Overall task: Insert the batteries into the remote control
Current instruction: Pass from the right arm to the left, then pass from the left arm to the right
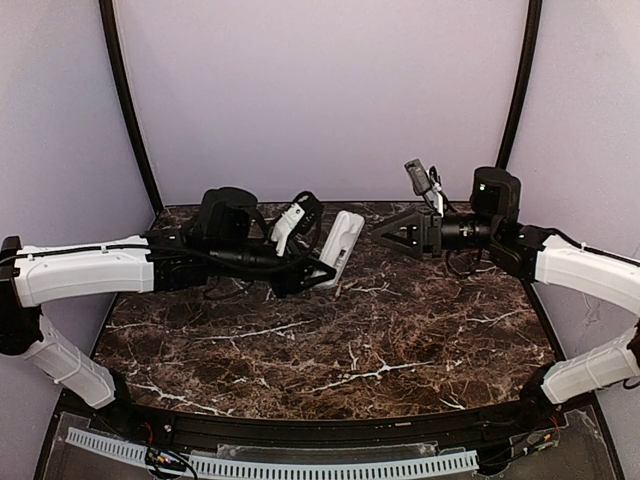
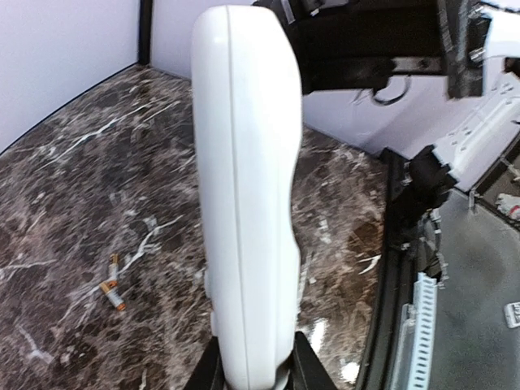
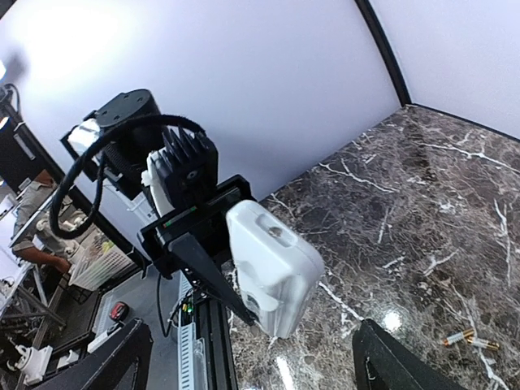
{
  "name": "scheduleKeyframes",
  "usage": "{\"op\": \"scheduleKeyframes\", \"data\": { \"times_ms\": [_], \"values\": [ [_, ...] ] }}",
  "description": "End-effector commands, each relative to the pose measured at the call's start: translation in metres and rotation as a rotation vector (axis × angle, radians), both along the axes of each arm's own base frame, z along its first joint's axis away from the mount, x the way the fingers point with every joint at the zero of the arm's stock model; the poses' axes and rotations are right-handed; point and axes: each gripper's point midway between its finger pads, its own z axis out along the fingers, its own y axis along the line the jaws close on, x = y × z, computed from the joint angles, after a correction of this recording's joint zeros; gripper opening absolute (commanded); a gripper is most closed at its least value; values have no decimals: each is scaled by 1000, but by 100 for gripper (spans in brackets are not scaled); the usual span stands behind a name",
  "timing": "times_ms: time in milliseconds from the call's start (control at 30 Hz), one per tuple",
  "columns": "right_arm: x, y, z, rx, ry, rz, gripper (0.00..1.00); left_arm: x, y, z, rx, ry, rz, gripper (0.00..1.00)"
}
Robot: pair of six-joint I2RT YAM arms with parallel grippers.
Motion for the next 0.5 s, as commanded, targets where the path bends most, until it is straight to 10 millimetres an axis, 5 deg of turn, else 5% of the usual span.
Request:
{"op": "scheduleKeyframes", "data": {
  "times_ms": [0, 467],
  "values": [
    [-26, 1, 10, 74, -65, 154, 84, -42, -15, 47, -232, 68, -221, 2],
    [-42, 26, 28, 137, -77, 279, 70, -53, -26, 52, -322, 147, -291, 0]
  ]
}}
